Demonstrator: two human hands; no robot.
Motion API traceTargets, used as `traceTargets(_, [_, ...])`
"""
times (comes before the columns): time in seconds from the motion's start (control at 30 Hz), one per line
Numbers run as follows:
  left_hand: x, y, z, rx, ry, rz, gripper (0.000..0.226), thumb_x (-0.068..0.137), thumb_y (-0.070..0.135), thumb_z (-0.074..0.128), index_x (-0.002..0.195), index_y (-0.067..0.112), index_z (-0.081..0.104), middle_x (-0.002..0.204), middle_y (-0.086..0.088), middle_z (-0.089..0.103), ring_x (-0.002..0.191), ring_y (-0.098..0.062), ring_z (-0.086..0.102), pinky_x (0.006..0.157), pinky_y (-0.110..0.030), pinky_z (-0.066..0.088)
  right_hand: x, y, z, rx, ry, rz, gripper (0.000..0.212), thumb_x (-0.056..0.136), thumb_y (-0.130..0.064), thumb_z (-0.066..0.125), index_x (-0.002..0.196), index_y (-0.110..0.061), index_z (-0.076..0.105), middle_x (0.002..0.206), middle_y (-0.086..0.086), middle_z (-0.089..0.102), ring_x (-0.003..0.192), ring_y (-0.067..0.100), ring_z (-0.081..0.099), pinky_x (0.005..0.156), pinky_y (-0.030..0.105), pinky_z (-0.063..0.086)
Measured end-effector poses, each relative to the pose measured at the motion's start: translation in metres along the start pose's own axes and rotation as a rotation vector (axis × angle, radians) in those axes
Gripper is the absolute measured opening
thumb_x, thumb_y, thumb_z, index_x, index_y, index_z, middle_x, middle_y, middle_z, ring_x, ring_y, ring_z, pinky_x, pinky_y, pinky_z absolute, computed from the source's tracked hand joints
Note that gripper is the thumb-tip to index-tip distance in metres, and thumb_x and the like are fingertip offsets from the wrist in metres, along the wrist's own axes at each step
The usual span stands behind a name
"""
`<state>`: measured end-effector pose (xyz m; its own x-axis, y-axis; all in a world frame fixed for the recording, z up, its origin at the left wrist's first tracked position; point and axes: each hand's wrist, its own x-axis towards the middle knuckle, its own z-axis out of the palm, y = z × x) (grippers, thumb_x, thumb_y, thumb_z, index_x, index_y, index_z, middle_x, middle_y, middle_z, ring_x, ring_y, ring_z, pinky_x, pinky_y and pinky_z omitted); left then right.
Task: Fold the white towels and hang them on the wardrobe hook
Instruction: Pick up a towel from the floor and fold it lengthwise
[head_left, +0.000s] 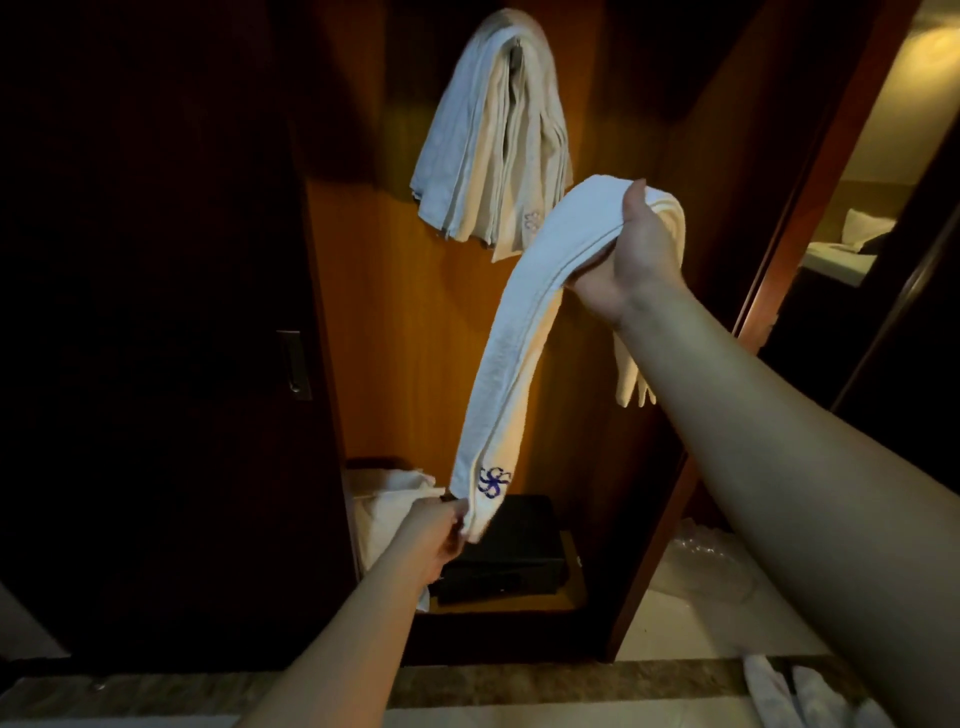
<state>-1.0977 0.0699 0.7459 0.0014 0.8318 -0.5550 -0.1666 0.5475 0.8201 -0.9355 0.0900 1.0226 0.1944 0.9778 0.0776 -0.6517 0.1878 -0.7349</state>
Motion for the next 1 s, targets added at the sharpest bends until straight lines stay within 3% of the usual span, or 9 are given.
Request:
traceTargets(0.07, [-0.010,0.017,0.008,0.140,0.093,0.100,0.032,0.100,0.023,0.056,0.127,0.007,0.053,0.125,-0.013,0.060,0.114,-0.026,0.056,0.097,-0.040,0.046,0.006,0.004,0.015,-0.113,0.026,-0.044,0.060,0.102,-0.049,0.047,0.148,-0.010,0.041,0.137,0.016,0.058,0.124,0.035,0.058,0.108,0.055,0.044])
traceTargets(0.23, [-0.070,0.077,0.036,-0.086,-0.213,0.485,0.057,0.106,0.047,0.027,0.107,0.004,0.064,0.089,-0.010,0.068,0.074,-0.018,0.060,0.068,-0.029,0.047,0.027,0.017,0.050,-0.347,0.056,-0.119,0.068,0.099,-0.057,0.046,0.152,-0.016,0.034,0.128,0.012,0.060,0.115,0.029,0.062,0.104,0.049,0.050])
traceTargets(0.33, [-0.089,0.115,0.055,0.000,-0.458,0.663,0.080,0.100,0.061,0.006,0.129,0.011,0.061,0.122,-0.007,0.069,0.111,-0.019,0.064,0.093,-0.032,0.048,0.038,0.021,0.073,-0.468,0.067,-0.171,0.075,0.097,-0.062,0.041,0.157,-0.019,0.025,0.139,0.014,0.055,0.124,0.032,0.057,0.106,0.051,0.048])
traceTargets(0.43, [-0.099,0.161,0.068,0.073,-0.506,0.750,0.108,0.073,0.093,0.008,0.155,0.027,0.033,0.156,0.005,0.041,0.146,-0.014,0.033,0.122,-0.043,0.017,0.045,0.017,0.094,-0.483,0.066,-0.191,0.066,0.100,-0.059,0.038,0.138,-0.006,0.045,0.129,0.021,0.064,0.118,0.036,0.063,0.106,0.059,0.044])
traceTargets(0.53, [-0.099,0.200,0.069,0.087,-0.484,0.790,0.133,0.046,0.106,0.018,0.157,0.033,0.025,0.161,0.008,0.030,0.146,-0.009,0.023,0.116,-0.036,0.015,0.048,0.013,0.117,-0.420,0.066,-0.188,0.043,0.102,-0.057,0.040,0.101,-0.018,0.058,0.142,0.023,0.052,0.130,0.039,0.053,0.109,0.059,0.040])
traceTargets(0.73, [-0.059,0.249,0.053,0.025,-0.526,0.833,0.181,0.008,0.104,0.047,0.158,0.010,0.008,0.166,-0.004,0.004,0.153,-0.016,0.007,0.081,0.010,0.025,0.059,0.009,0.139,-0.281,0.120,-0.216,0.041,0.103,-0.053,0.041,0.099,-0.014,0.054,0.145,0.022,0.051,0.128,0.040,0.055,0.108,0.052,0.046])
traceTargets(0.8, [-0.052,0.261,0.051,0.001,-0.529,0.785,0.180,0.005,0.104,0.045,0.159,0.018,0.010,0.167,0.000,0.009,0.153,-0.015,0.010,0.091,0.007,0.021,0.066,0.008,0.138,-0.272,0.136,-0.260,0.052,0.103,-0.054,0.042,0.131,-0.011,0.047,0.126,0.017,0.063,0.114,0.033,0.062,0.103,0.049,0.049])
traceTargets(0.87, [-0.059,0.272,0.048,-0.046,-0.551,0.766,0.165,0.016,0.107,0.037,0.158,0.026,0.017,0.164,0.000,0.023,0.151,-0.019,0.020,0.113,-0.022,0.021,0.073,0.006,0.133,-0.298,0.206,-0.303,0.054,0.103,-0.053,0.043,0.136,-0.011,0.045,0.102,0.007,0.062,0.098,0.024,0.063,0.097,0.043,0.052])
traceTargets(1.0, [-0.054,0.303,0.039,-0.237,-0.409,0.832,0.070,0.094,0.073,0.029,0.141,0.025,0.049,0.123,0.002,0.068,0.116,-0.012,0.062,0.099,-0.030,0.045,0.083,0.007,0.117,-0.468,0.284,-0.401,0.033,0.105,-0.042,0.046,0.119,-0.013,0.051,0.097,-0.003,0.059,0.094,0.013,0.059,0.071,0.024,0.045])
